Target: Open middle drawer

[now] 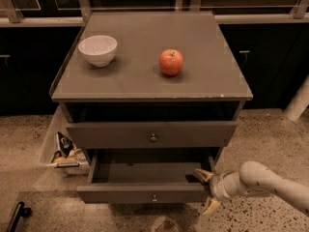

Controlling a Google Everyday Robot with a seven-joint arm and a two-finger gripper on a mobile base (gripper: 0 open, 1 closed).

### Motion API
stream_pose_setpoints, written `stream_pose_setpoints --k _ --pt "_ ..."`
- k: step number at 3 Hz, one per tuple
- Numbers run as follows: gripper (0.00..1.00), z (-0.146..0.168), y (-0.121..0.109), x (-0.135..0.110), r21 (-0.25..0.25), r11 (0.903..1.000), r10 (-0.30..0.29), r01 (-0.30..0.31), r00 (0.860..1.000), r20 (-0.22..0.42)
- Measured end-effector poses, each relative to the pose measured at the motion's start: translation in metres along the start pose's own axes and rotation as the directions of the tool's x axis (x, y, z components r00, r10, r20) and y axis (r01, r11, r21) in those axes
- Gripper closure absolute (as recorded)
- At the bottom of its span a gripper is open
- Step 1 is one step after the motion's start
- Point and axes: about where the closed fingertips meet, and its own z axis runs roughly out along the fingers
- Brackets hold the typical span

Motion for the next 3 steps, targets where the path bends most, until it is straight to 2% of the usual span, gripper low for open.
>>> stream_pose_setpoints --k 1,3 --pt "0.39 0.0037 0.0095 -0.0045 -0.019 0.9998 0.008 -0.007 1.000 0.030" --pt "0.86 0.0002 0.0169 -0.0107 -0.030 0.9995 0.000 0.001 0.999 0.034"
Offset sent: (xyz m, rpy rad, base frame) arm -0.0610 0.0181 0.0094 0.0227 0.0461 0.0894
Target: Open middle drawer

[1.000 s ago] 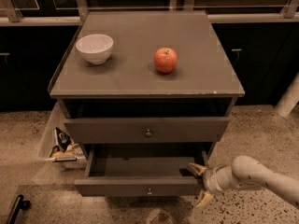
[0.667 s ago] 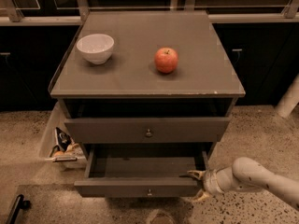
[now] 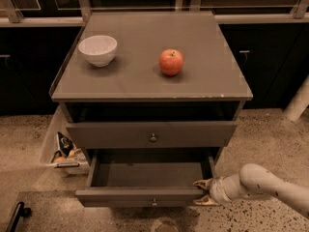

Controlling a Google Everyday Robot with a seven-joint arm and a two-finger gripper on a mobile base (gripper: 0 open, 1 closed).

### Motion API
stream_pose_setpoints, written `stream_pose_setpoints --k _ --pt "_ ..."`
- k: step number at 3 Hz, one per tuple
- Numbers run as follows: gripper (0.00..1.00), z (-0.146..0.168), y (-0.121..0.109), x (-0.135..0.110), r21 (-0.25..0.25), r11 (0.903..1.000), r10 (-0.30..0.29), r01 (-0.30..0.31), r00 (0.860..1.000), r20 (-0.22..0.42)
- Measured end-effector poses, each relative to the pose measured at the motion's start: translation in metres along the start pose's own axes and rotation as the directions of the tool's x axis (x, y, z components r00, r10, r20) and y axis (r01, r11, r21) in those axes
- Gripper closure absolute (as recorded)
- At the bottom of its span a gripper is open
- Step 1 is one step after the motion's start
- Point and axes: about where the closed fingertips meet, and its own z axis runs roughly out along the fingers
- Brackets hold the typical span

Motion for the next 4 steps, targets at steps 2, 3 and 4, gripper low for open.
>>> stream_pose_setpoints --k 2,3,4 --pt "0.81 -0.0135 0.0208 -0.0052 0.004 1.0000 -0.007 0.007 1.000 -0.023" --pt "0.58 -0.0121 0.0189 -0.0064 -0.001 1.0000 -0.004 0.004 1.000 -0.026" --pt "0.59 -0.0121 0.0189 -0.0065 -0.002 1.0000 -0.004 0.004 1.000 -0.026"
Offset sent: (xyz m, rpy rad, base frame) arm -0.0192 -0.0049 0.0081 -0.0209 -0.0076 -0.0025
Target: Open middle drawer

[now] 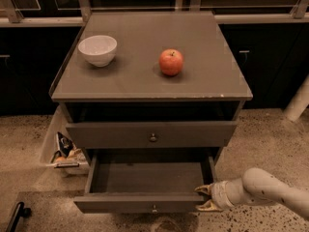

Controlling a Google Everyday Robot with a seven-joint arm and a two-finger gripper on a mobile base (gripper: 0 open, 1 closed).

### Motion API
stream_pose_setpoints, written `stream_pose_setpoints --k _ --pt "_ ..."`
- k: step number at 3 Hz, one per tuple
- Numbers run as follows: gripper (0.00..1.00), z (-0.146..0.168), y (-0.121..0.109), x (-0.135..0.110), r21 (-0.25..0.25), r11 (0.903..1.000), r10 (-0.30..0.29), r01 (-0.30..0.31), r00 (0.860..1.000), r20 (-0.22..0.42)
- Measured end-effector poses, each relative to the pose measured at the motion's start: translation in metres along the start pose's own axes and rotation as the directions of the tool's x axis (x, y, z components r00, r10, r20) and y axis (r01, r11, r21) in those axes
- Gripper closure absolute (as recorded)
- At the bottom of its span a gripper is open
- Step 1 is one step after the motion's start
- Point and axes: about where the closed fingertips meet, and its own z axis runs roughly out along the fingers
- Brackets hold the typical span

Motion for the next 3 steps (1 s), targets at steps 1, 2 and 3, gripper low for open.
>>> stream_pose_setpoints --k 1,2,3 --pt "0.82 -0.005 0.017 0.002 -0.008 0.9999 -0.015 0.015 1.000 0.015" --pt "1.00 -0.007 0.020 0.001 -0.008 0.9998 -0.016 0.016 1.000 0.016" --pt "1.00 -0.013 0.036 0.002 -0.009 0.9994 -0.032 0.032 0.999 0.026"
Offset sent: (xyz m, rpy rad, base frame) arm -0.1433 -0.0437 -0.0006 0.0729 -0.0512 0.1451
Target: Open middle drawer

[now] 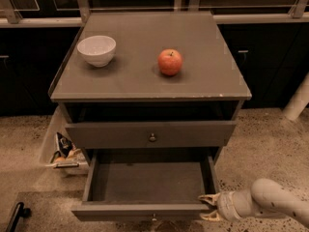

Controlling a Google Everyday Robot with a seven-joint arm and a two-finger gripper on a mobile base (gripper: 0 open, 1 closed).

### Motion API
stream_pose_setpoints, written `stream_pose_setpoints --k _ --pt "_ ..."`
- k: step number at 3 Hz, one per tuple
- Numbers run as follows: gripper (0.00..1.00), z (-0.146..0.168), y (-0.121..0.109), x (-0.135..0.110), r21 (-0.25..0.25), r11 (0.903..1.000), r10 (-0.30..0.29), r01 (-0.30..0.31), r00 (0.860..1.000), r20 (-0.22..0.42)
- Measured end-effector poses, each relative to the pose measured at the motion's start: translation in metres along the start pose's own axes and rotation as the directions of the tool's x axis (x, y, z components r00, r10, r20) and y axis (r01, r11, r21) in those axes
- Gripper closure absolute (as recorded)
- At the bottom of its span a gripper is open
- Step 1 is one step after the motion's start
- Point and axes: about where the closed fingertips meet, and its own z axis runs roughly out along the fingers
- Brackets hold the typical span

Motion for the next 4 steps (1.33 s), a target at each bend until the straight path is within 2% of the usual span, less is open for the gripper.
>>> stream_pose_setpoints --k 1,4 --pt "0.81 -0.0059 0.0210 0.0013 0.000 0.9999 -0.013 0.013 1.000 0.015" --pt "0.12 -0.0073 0.0204 0.0001 0.000 0.9999 -0.013 0.013 1.000 0.015"
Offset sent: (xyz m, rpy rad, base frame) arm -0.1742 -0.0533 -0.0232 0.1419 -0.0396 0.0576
